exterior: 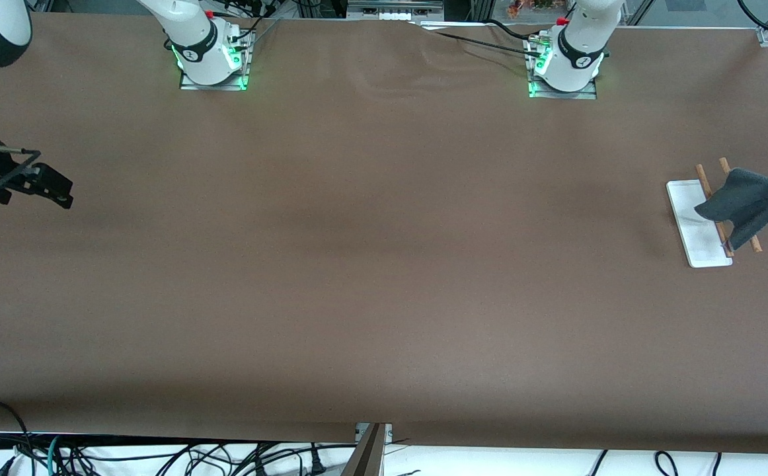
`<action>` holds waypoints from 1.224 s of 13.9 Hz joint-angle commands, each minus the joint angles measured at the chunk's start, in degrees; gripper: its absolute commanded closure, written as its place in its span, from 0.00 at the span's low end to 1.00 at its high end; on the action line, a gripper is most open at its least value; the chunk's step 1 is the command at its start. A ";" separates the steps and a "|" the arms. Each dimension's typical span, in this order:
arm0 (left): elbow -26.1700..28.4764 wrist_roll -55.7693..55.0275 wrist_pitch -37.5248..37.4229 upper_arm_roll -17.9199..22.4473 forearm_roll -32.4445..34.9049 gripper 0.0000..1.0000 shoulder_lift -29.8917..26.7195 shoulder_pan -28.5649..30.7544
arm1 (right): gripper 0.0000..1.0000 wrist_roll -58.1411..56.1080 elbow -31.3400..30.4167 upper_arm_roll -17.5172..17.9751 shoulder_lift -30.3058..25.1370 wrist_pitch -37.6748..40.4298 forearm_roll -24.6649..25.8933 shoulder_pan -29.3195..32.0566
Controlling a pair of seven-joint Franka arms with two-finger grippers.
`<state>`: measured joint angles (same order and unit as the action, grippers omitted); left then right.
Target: Pass towel and hang on rack
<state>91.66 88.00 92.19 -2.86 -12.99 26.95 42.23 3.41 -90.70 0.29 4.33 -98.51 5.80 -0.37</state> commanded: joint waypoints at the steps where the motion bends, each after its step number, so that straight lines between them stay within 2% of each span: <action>1: -2.98 1.65 -1.22 -0.66 1.39 1.00 4.50 0.49 | 0.00 -0.69 -3.96 1.47 -4.50 2.70 -0.18 1.34; 5: -5.09 1.65 -1.13 -0.57 1.56 1.00 6.45 0.49 | 0.00 -4.47 -3.87 2.17 -5.20 3.50 -0.44 1.42; 7: -5.26 1.74 -1.13 -0.48 1.56 1.00 6.45 0.58 | 0.00 -2.37 -3.26 1.91 -4.94 3.59 -5.43 1.51; 9: -5.62 1.74 -1.13 -0.48 1.65 0.95 6.97 1.36 | 0.00 -2.01 -2.91 1.56 -4.50 3.76 -6.15 1.42; 10: -5.62 1.74 -1.05 -0.40 1.65 0.80 7.06 1.37 | 0.00 -1.92 -2.73 1.12 -4.24 4.02 -6.59 1.42; 11: -5.79 2.00 -0.96 -0.22 2.00 0.52 7.50 1.72 | 0.00 -2.01 -2.21 1.03 -3.98 4.20 -7.11 1.42; 12: -6.23 3.48 -0.96 -0.22 1.83 0.20 8.11 2.07 | 0.00 -2.09 -2.03 1.11 -3.45 4.11 -7.03 1.34; 13: -7.71 5.93 -0.96 -0.22 1.48 0.00 9.68 3.20 | 0.00 -2.27 -1.85 1.11 -3.36 4.11 -7.03 1.34; 17: -10.97 9.29 -1.22 -0.22 1.39 0.00 10.84 3.83 | 0.00 -1.66 -1.06 1.38 -3.18 3.76 -7.12 1.07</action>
<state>84.55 95.67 92.29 -2.68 -12.87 36.48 45.94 1.22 -92.60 1.11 1.13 -95.03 -0.17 0.31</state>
